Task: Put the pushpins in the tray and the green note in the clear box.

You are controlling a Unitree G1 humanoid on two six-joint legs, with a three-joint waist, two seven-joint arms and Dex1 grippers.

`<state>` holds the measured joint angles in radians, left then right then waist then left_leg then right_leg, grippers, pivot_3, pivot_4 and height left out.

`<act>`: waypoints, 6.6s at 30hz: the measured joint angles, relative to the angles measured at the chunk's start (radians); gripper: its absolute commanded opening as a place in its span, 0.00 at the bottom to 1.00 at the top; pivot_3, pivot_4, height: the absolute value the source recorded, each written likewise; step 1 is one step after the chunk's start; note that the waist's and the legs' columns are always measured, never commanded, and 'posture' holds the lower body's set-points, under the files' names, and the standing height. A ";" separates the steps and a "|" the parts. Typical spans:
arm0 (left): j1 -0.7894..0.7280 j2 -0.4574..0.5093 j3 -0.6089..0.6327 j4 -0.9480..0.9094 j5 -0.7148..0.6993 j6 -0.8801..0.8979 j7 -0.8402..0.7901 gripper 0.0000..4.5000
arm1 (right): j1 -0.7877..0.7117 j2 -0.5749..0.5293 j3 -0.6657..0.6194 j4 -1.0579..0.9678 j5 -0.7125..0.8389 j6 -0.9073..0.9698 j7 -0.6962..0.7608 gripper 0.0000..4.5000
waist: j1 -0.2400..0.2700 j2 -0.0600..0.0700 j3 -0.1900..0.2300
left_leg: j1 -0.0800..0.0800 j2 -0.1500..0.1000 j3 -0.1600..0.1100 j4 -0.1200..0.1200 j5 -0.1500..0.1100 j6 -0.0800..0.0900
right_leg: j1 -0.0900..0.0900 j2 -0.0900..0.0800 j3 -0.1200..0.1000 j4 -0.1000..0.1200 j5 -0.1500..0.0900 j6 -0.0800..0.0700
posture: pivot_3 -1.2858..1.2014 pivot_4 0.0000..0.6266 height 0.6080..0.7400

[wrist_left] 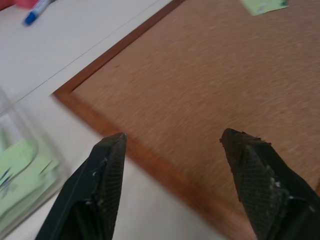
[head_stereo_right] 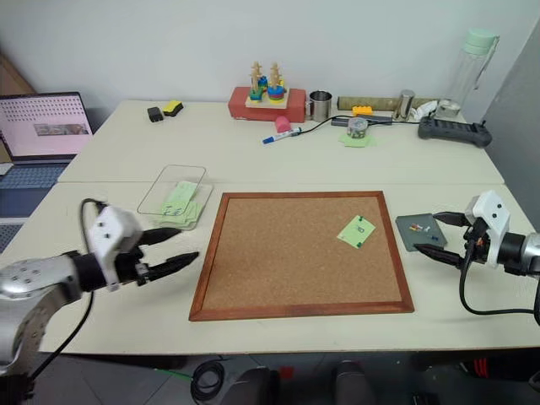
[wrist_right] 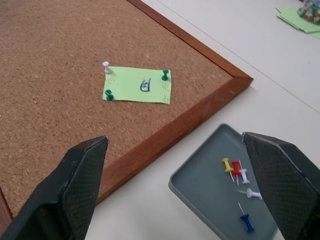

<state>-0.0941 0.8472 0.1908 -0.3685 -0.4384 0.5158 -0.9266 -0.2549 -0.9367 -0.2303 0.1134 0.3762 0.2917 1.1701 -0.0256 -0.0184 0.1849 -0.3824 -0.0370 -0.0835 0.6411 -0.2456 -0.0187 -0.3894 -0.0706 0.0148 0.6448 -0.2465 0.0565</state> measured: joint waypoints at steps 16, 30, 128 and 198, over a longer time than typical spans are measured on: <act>-0.229 -0.333 -0.390 0.306 0.219 -0.246 0.046 0.00 | -0.202 0.200 0.199 0.015 -0.087 0.065 -0.171 1.00 | -0.001 -0.001 0.000 | -0.002 -0.002 0.000 0.002 0.000 0.000 | 0.000 0.000 0.000 0.000 0.001 0.003 | 0.52 0.24 1.00; -0.252 -0.417 -0.426 0.501 0.294 -0.412 0.061 0.00 | -0.411 0.387 0.292 0.485 -0.244 -0.171 -0.259 0.96 | -0.003 0.000 0.000 | -0.001 -0.003 0.000 0.002 0.000 0.000 | 0.000 0.000 0.001 0.001 0.002 0.003 | 0.52 0.24 1.00; -0.253 -0.426 -0.427 0.486 0.323 -0.378 0.043 0.00 | -0.153 0.134 0.117 0.277 -0.237 -0.026 -0.326 0.55 | -0.002 0.002 -0.001 | 0.000 -0.003 0.001 0.002 0.000 0.000 | 0.001 0.000 0.001 0.001 0.001 0.004 | 0.52 0.24 1.00; -0.254 -0.424 -0.427 0.478 0.325 -0.369 0.041 0.00 | -0.119 0.322 0.290 0.062 -0.122 0.002 -0.193 0.13 | -0.001 0.002 -0.001 | 0.000 -0.003 -0.003 0.002 0.000 0.000 | 0.001 0.000 0.001 0.001 0.001 0.004 | 0.52 0.24 1.00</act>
<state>-0.3477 0.4236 -0.2357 0.1099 -0.1137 0.1472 -0.8853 -0.3734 -0.6150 0.0601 0.1749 0.2540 0.2934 0.9771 -0.0264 -0.0165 0.1837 -0.3824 -0.0399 -0.0865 0.6432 -0.2454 -0.0183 -0.3881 -0.0705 0.0155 0.6454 -0.2453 0.0607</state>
